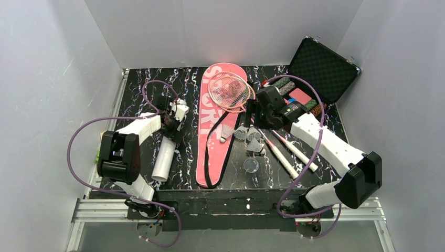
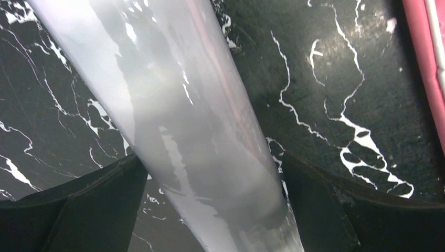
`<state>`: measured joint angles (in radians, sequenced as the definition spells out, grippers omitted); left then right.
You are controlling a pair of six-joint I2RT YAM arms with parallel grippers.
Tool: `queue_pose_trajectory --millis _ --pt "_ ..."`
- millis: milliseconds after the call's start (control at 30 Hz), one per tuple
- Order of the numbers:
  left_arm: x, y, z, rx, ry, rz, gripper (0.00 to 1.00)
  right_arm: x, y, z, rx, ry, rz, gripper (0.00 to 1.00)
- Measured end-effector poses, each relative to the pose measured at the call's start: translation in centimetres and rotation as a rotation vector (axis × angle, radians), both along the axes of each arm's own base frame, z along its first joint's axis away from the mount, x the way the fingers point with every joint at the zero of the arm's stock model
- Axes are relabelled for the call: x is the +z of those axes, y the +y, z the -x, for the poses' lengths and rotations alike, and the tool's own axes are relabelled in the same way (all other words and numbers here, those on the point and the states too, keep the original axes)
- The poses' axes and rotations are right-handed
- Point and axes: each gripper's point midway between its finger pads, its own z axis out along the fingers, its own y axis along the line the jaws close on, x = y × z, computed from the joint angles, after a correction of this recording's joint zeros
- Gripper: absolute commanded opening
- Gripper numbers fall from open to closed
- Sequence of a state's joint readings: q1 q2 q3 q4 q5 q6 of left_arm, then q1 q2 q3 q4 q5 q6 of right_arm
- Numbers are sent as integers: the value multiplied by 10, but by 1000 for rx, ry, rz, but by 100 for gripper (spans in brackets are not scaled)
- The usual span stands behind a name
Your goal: Pack up the badminton gear
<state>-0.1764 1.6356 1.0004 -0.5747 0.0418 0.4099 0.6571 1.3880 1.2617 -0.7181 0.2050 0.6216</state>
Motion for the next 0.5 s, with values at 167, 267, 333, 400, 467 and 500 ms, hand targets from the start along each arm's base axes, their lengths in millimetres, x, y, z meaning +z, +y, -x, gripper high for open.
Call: queue_pose_trajectory --millis 167,267,333,400,467,500 --pt "1 3 14 -2 9 -3 98 -1 5 -4 22 4 0 93" --pt "-3 5 29 -2 31 -7 86 1 14 -10 42 5 -7 93" --pt "-5 6 34 -2 39 -7 73 3 21 -16 60 6 -11 91" --pt "-4 6 38 -2 41 -5 69 5 29 -24 78 6 -13 89" --pt "-3 4 42 -13 53 7 67 4 39 -32 104 11 -19 87" --pt "-3 3 45 -21 63 13 66 3 45 -35 118 16 -20 85"
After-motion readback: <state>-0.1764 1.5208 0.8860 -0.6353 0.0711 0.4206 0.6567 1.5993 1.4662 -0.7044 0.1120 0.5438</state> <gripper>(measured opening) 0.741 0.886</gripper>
